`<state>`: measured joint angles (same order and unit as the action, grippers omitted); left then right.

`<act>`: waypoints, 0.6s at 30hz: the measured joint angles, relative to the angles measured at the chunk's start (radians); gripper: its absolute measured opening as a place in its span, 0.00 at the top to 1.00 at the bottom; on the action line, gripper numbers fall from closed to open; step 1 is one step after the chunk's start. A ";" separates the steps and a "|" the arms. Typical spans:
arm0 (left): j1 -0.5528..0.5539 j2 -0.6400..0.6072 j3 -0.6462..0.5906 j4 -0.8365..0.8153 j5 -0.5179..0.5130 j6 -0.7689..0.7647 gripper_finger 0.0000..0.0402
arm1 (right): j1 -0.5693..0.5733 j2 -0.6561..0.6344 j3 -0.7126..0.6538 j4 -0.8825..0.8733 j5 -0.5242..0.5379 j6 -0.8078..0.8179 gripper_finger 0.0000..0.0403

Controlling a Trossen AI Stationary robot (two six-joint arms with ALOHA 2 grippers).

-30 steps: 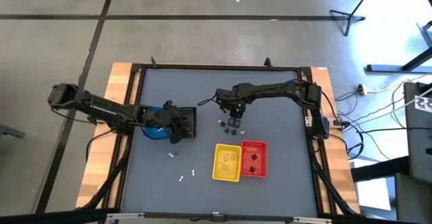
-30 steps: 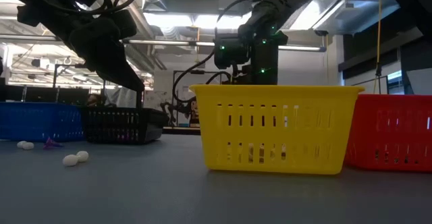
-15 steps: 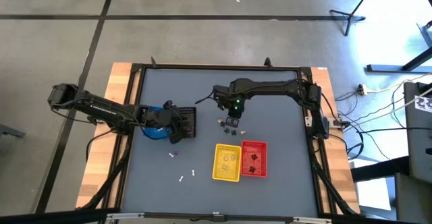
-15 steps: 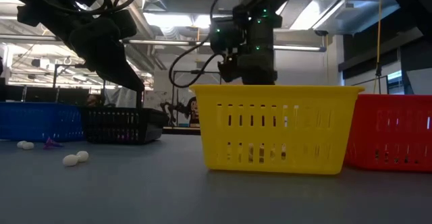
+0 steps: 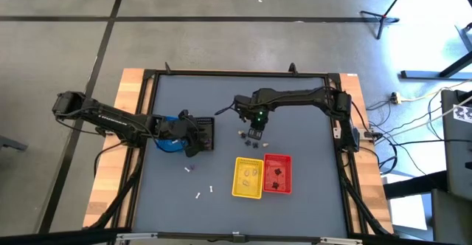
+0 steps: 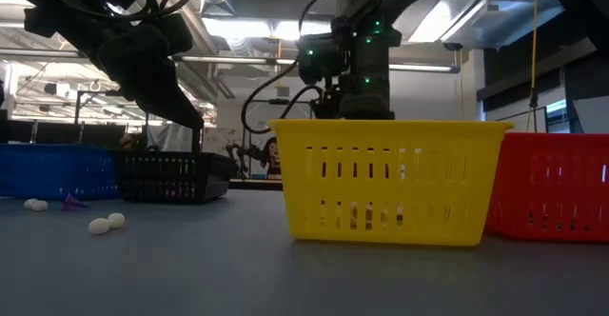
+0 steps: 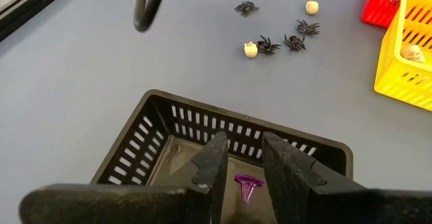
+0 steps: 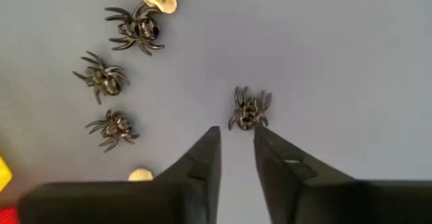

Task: Sort Halloween decoration
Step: Put the spider toy into the red bin

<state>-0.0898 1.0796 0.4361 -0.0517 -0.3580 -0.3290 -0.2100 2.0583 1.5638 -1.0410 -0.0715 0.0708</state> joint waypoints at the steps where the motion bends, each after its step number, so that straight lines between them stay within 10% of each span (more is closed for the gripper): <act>1: 0.000 0.000 0.000 0.000 0.000 0.000 0.79 | 0.000 0.000 -0.008 0.012 0.000 -0.001 0.74; 18: 0.000 0.000 0.000 0.000 0.000 0.000 0.79 | 0.000 -0.002 -0.102 0.146 0.061 -0.024 0.56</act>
<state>-0.0898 1.0797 0.4362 -0.0514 -0.3580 -0.3290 -0.2100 2.0567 1.4616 -0.8951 -0.0101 0.0463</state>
